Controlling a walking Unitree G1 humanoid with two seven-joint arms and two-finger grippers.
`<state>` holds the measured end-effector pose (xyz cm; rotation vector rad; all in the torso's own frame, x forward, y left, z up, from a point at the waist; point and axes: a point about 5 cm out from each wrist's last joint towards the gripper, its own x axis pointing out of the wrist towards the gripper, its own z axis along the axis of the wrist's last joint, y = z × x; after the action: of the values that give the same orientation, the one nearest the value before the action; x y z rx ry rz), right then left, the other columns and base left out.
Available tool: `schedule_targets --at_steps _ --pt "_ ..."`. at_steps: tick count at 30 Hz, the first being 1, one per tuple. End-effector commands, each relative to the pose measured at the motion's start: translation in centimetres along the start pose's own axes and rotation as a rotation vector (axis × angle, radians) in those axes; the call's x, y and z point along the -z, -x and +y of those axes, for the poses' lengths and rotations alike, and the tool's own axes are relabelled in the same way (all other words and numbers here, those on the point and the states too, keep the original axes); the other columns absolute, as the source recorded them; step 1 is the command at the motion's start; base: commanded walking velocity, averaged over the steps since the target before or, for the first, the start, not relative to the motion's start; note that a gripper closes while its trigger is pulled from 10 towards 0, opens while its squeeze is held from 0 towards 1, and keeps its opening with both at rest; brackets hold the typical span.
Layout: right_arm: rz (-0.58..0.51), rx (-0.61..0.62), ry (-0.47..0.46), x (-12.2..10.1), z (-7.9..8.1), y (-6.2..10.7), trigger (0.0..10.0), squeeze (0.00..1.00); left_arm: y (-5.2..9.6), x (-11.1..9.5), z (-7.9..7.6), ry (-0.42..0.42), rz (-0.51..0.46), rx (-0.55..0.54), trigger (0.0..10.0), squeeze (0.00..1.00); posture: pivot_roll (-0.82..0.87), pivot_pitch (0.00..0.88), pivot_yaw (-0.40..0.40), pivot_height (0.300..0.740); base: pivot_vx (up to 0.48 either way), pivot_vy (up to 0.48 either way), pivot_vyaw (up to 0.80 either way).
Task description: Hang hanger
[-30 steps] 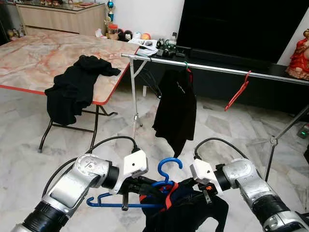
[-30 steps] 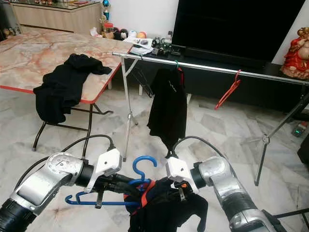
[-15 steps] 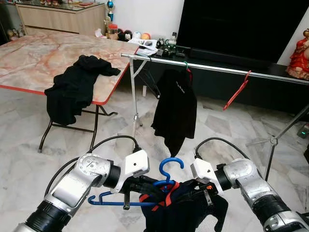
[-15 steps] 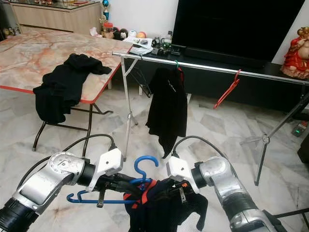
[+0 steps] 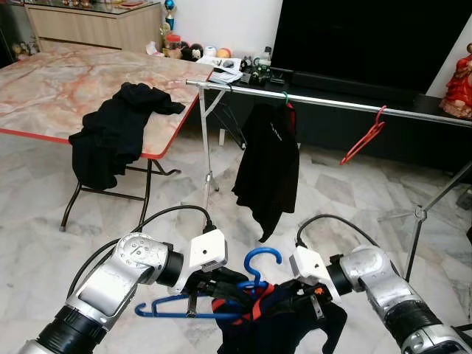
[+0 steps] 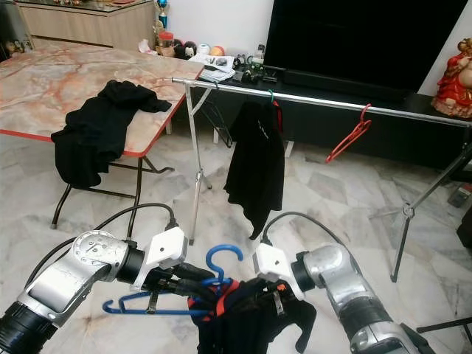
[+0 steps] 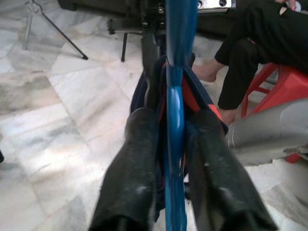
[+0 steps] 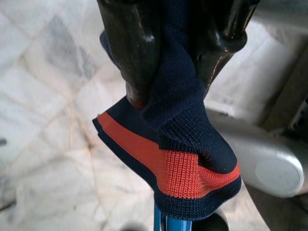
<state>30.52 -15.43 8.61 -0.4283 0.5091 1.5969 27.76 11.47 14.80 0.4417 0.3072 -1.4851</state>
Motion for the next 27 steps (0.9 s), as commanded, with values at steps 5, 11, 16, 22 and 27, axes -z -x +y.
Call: schedule_targets --at_steps 5,11,16,22,27 --pt "0.071 0.02 -0.017 1.4 0.4 0.7 0.0 0.0 1.3 0.6 -0.2 -0.012 0.052 -0.006 10.0 1.0 0.12 0.0 -0.117 0.74 0.0 0.0 0.0" --pt "0.098 0.106 -0.036 2.3 0.3 1.5 0.0 0.0 3.5 1.6 0.5 0.03 0.071 -0.142 10.0 1.0 0.12 0.004 -0.116 0.74 0.0 0.0 0.0" --pt "0.071 0.248 -0.046 2.0 -0.6 2.9 0.0 0.0 5.4 2.4 1.2 0.088 0.032 -0.308 10.0 1.0 0.12 0.009 -0.116 0.74 0.0 0.0 0.0" --pt "0.021 0.439 -0.003 0.6 -2.0 5.8 0.0 0.0 7.3 4.1 1.1 0.211 -0.075 -0.564 10.0 1.0 0.12 0.011 -0.118 0.74 0.0 0.0 0.0" --pt "-0.019 0.499 0.05 -1.0 -2.7 7.1 0.0 0.0 7.5 5.1 1.2 0.274 -0.124 -0.688 10.0 1.0 0.11 0.01 -0.116 0.74 0.0 0.0 0.0"
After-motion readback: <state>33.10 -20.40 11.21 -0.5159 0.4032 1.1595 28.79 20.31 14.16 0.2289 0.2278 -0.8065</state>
